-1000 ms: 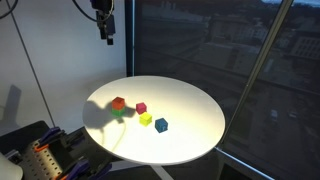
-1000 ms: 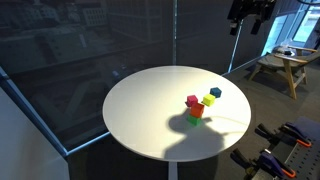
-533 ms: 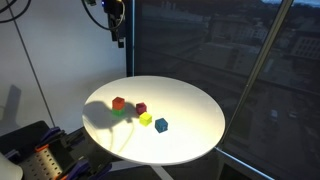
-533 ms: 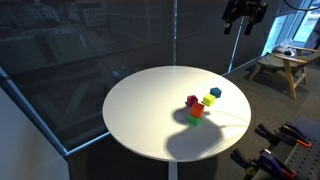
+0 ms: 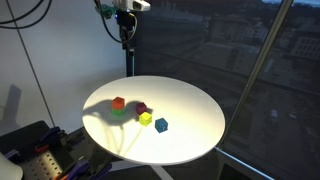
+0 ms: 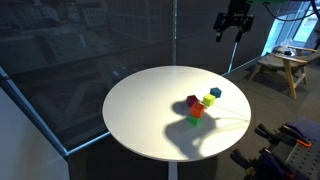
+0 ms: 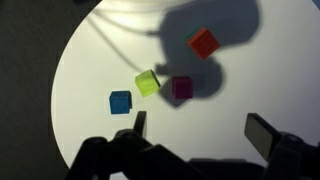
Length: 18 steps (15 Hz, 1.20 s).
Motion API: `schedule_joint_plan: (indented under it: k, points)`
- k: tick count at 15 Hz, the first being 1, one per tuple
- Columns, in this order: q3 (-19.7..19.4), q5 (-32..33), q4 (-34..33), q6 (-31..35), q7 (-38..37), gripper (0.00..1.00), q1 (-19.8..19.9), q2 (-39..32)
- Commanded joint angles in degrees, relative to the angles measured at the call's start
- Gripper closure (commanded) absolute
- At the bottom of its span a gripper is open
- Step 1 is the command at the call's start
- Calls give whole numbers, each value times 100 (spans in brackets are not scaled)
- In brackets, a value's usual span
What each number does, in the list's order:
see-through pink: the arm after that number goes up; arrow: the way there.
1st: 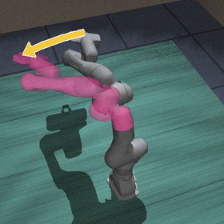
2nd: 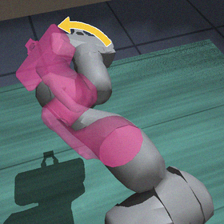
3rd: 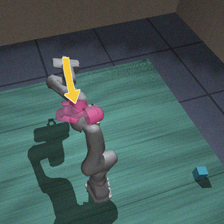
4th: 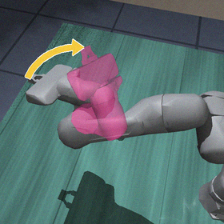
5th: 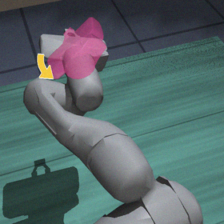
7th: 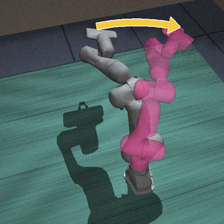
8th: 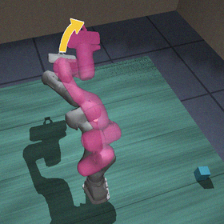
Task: Pick up the lime green block and put it on the orange block
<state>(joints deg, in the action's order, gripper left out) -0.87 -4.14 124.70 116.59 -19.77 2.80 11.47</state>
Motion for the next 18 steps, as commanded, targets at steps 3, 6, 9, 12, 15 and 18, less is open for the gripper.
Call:
schedule_joint_plan:
  k: [3, 6, 9, 12, 15, 18]
  points:
    - [-74, -117, -329, 234, 190, 0, 23, -582]
    - [-111, -101, -389, 352, 219, 0, 31, -845]
    - [-167, -64, -436, 421, 261, 0, 52, -1108]
    - [-247, 18, -485, 502, 261, 0, 88, -1376]
    - [-337, 78, -558, 555, 229, 0, 113, -1631]
    - [-412, 219, -601, 656, 169, 0, 124, -1821]
